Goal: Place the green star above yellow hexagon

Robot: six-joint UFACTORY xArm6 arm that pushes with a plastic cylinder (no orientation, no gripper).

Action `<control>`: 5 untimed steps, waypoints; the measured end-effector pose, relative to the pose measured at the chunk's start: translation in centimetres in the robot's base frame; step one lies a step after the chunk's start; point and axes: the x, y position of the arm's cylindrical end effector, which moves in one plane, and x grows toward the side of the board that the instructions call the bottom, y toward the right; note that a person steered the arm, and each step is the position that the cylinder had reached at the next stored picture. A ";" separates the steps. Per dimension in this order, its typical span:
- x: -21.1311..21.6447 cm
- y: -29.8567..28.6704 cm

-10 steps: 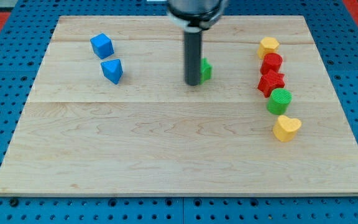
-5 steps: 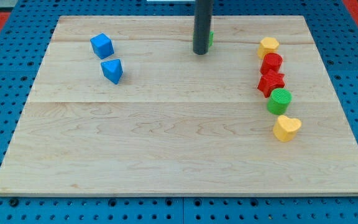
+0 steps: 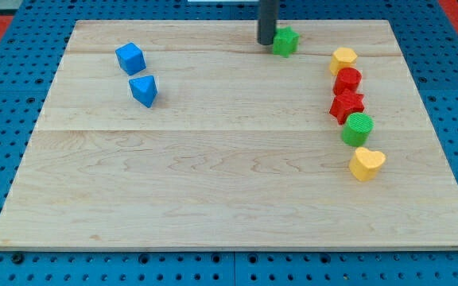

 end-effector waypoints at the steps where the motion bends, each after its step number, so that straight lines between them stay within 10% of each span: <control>1: 0.3 2.9; 5: -2.0 4.1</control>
